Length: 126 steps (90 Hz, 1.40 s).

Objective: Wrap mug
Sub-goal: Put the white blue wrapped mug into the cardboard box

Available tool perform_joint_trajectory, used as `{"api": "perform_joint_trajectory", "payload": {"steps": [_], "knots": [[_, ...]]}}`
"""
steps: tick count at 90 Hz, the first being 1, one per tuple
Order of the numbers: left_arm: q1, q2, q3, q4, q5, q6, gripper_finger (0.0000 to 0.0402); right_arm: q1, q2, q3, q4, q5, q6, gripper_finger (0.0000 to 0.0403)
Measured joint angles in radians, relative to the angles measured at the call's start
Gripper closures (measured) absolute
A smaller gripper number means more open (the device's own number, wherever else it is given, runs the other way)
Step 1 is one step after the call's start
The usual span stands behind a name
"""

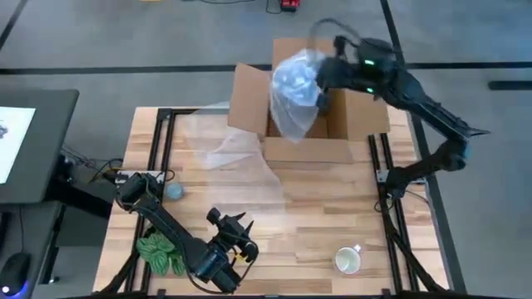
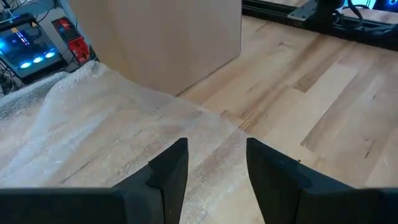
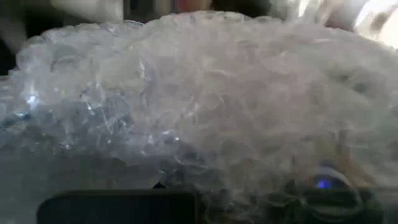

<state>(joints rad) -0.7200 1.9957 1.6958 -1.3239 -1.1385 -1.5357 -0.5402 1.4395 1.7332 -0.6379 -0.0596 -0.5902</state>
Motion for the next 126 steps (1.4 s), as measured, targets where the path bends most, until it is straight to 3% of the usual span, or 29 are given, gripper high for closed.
{"api": "perform_joint_trajectory", "payload": {"steps": [13, 35, 61, 86, 108, 126], "knots": [[0.009, 0.0, 0.0, 0.002, 0.0, 0.01, 0.026, -0.024, 0.119, -0.001, -0.196, -0.045, -0.06, 0.0387], [0.017, 0.0, 0.0, 0.038, 0.0, 0.049, 0.026, 0.017, 0.317, -0.001, -0.289, -0.044, -0.097, 0.0387], [0.016, 0.0, 0.0, 0.064, 0.001, 0.067, 0.026, 0.028, 0.509, 0.001, -0.315, -0.016, -0.091, 0.0387], [0.016, 0.0, 0.0, 0.068, 0.003, 0.067, 0.026, 0.029, 0.616, 0.002, -0.318, 0.013, -0.07, 0.0383], [0.016, 0.0, 0.0, 0.091, 0.003, 0.088, 0.026, 0.014, 0.637, 0.005, -0.364, -0.016, -0.053, 0.0347], [0.016, 0.0, 0.0, 0.114, 0.003, 0.116, 0.026, -0.009, 0.639, 0.003, -0.376, -0.062, -0.031, 0.0284]]}}
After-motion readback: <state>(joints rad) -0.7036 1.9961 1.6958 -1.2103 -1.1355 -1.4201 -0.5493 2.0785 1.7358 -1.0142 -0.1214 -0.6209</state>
